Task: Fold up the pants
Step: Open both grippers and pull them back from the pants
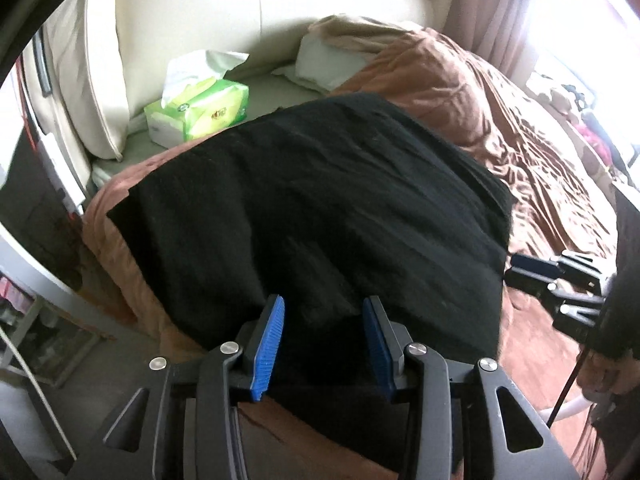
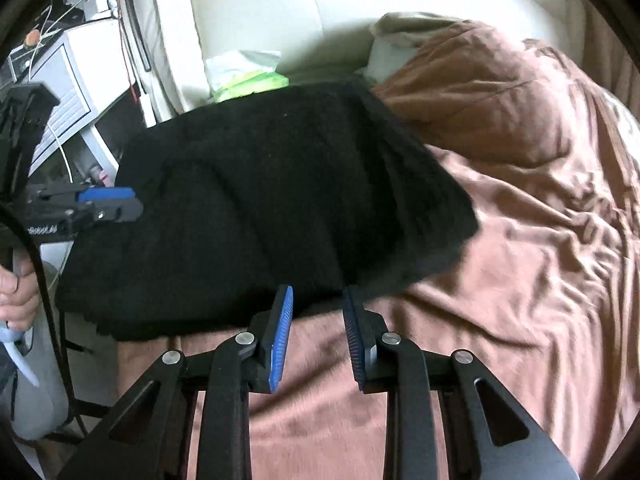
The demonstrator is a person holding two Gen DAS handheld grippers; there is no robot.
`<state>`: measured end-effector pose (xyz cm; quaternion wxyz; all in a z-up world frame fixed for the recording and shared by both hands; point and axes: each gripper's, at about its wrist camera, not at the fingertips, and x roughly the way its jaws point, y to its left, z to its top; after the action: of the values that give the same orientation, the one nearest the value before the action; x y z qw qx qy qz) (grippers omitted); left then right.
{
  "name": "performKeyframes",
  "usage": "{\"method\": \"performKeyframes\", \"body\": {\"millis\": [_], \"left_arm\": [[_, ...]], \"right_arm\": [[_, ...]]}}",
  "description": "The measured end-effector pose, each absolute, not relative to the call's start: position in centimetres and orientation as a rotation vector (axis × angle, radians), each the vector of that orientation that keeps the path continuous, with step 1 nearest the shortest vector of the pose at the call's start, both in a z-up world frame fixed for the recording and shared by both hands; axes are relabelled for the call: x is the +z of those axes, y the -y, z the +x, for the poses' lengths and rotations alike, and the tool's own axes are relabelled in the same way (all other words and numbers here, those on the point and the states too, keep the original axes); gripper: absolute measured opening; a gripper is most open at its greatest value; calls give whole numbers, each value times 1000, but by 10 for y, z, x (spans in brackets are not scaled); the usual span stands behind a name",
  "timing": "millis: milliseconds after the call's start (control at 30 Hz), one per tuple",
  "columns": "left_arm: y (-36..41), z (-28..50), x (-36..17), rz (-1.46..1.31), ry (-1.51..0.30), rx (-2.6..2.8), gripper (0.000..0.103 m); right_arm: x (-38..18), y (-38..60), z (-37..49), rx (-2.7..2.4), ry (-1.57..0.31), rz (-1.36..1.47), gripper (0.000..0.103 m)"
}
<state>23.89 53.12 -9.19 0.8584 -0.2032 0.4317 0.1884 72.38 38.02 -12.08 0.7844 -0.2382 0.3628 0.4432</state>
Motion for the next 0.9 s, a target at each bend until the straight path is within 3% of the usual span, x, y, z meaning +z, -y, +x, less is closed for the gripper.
{"method": "performKeyframes", "body": {"millis": [100, 167, 233, 333, 467, 633, 900], "left_arm": [[-520, 234, -79, -436, -884, 370, 45], [-509, 231, -66, -429, -860, 363, 58], [-498, 229, -55, -400, -837, 383, 73], [-483, 224, -39, -367, -796, 399, 89], [-460, 217, -19, -349, -751, 388, 102], [-432, 211, -6, -290, -754, 389, 102], [-384, 194, 17, -263, -721, 356, 102]], "right_arm": [[-105, -362, 715, 949, -776, -491, 23], [-93, -350, 709, 942, -772, -474, 32], [-81, -338, 698, 928, -749, -472, 57], [-62, -319, 679, 925, -714, -468, 80], [-44, -295, 656, 900, -729, -460, 83], [-22, -259, 635, 847, -722, -437, 102], [14, -202, 596, 767, -698, -398, 103]]}}
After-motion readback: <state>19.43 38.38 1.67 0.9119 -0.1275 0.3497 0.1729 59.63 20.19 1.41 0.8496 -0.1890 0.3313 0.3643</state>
